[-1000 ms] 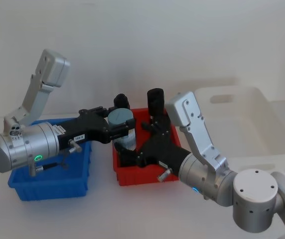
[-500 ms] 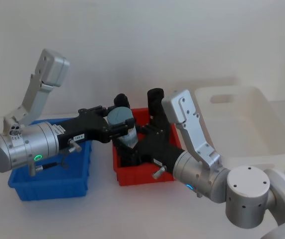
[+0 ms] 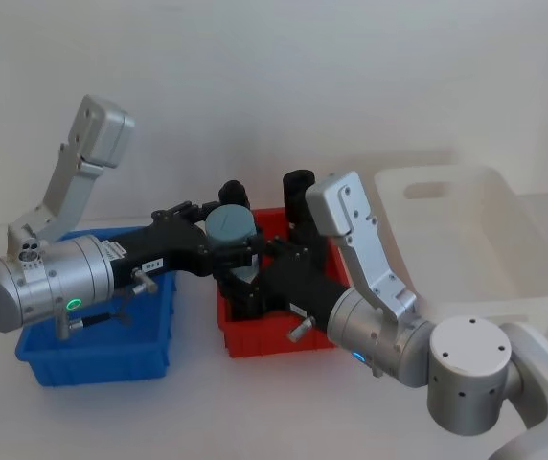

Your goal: Pick the cotton swabs from the blue box and place them into the white box.

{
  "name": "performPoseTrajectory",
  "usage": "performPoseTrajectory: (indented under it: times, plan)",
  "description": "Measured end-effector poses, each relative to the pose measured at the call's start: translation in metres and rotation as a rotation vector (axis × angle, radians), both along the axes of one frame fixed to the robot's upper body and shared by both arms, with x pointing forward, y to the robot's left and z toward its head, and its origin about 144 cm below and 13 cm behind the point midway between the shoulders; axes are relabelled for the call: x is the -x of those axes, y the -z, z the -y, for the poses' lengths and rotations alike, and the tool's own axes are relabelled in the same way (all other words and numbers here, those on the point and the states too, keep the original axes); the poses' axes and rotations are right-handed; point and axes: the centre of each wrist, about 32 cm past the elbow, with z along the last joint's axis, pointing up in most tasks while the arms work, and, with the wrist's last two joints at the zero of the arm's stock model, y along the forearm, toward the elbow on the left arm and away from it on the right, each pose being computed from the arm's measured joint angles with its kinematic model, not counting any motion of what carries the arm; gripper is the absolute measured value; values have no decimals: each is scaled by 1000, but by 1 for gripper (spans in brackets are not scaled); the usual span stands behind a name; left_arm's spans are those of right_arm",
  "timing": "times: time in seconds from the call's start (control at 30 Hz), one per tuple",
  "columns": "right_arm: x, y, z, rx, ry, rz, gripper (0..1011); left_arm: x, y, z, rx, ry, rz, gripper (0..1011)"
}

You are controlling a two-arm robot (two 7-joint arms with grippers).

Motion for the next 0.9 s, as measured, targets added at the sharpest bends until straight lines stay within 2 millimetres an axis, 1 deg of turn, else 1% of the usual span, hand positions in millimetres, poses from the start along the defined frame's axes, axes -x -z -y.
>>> performPoseTrajectory:
  times: [0.07,0.13,0.4,0.67,0.9]
  plan:
    - [0,0,0,1,-1,1,650,0,0,0,0,0,0,985]
    - [0,1,-1,3,0,1,650,0,0,0,0,0,0,1000]
    - [0,1,-1,15,11,4,650,0,0,0,0,0,0,1000]
    - [4,3,1,26,50,5,650,0,0,0,0,0,0,1000]
    - [12,5,11,24,118,9,650,0,0,0,0,0,1,999]
